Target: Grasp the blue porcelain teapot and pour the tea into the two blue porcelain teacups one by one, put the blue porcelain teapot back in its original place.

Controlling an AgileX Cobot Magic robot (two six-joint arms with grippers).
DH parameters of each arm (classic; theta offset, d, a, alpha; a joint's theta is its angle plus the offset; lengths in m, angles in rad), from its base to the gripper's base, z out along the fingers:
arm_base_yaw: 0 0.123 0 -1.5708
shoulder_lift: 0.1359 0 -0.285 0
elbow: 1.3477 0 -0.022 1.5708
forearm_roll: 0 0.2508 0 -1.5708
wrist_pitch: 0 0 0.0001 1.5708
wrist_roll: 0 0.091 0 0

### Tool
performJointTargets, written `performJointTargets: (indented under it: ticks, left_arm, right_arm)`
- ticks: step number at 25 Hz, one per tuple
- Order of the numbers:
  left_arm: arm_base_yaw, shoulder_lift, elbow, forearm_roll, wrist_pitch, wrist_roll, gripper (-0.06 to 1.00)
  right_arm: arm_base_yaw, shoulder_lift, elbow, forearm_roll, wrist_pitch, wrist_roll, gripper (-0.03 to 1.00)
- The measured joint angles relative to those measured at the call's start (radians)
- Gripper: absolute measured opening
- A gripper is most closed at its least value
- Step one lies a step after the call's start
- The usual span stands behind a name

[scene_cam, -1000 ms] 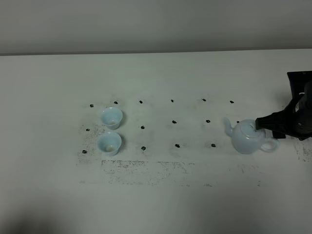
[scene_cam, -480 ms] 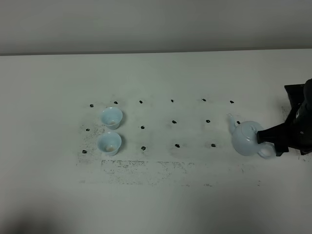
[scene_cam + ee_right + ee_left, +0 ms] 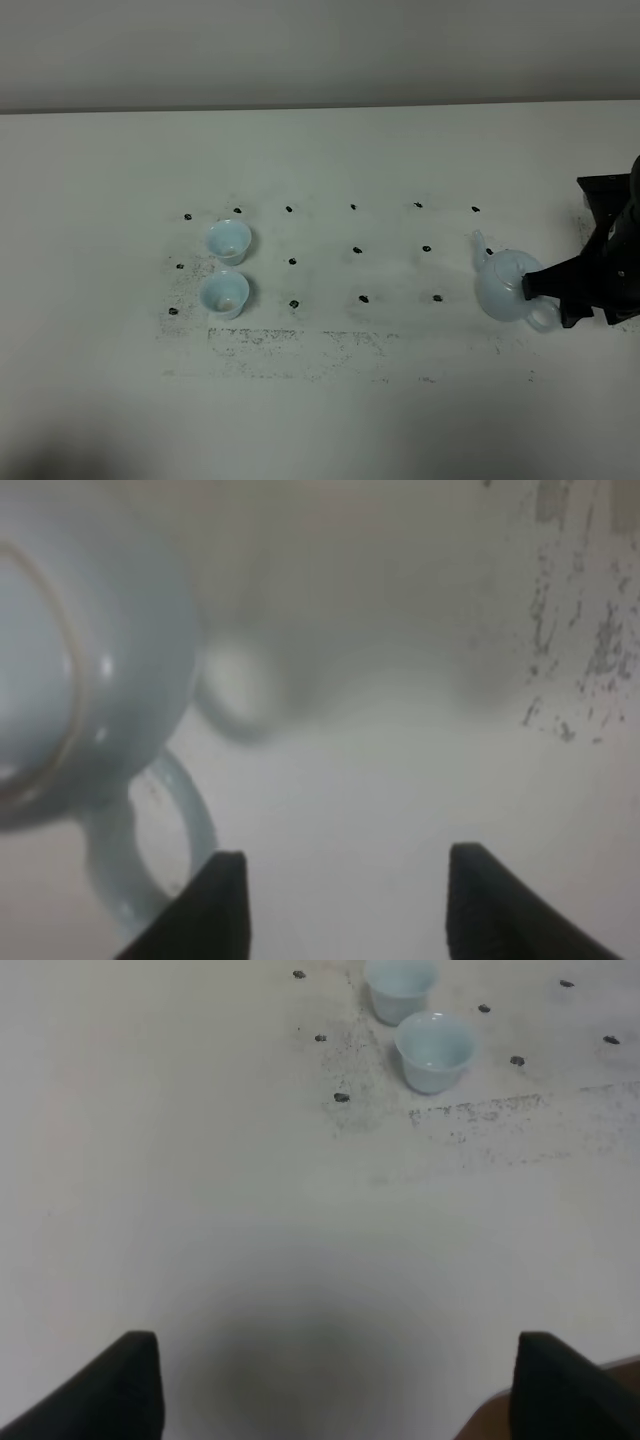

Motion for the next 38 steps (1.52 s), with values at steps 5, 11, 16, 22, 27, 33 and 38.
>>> performJointTargets:
  ticks: [5, 11, 16, 22, 27, 33, 38]
  left_arm:
    - [0.000, 0.000, 0.000, 0.000, 0.000, 0.000, 0.68]
    - [0.000, 0.000, 0.000, 0.000, 0.000, 0.000, 0.68]
    - [0.000, 0.000, 0.000, 0.000, 0.000, 0.000, 0.68]
    - [0.000, 0.000, 0.000, 0.000, 0.000, 0.000, 0.68]
    - [0.000, 0.000, 0.000, 0.000, 0.000, 0.000, 0.68]
    - [0.000, 0.000, 0.000, 0.000, 0.000, 0.000, 0.68]
    - [0.000, 0.000, 0.000, 0.000, -0.001, 0.000, 0.68]
  right_arm:
    - [0.002, -0.025, 0.000, -0.025, 0.054, -0.004, 0.43]
    - [0.002, -0.120, 0.000, -0.032, 0.213, -0.062, 0.43]
    - [0.002, -0.192, 0.000, 0.034, 0.337, -0.226, 0.43]
    - [0.011, -0.193, 0.000, 0.111, 0.349, -0.289, 0.43]
    - [0.024, -0.187, 0.000, 0.102, 0.297, -0.290, 0.43]
    - [0.032, -0.152, 0.000, 0.101, 0.266, -0.291, 0.43]
    - [0.032, -0.126, 0.000, 0.082, 0.201, -0.309, 0.43]
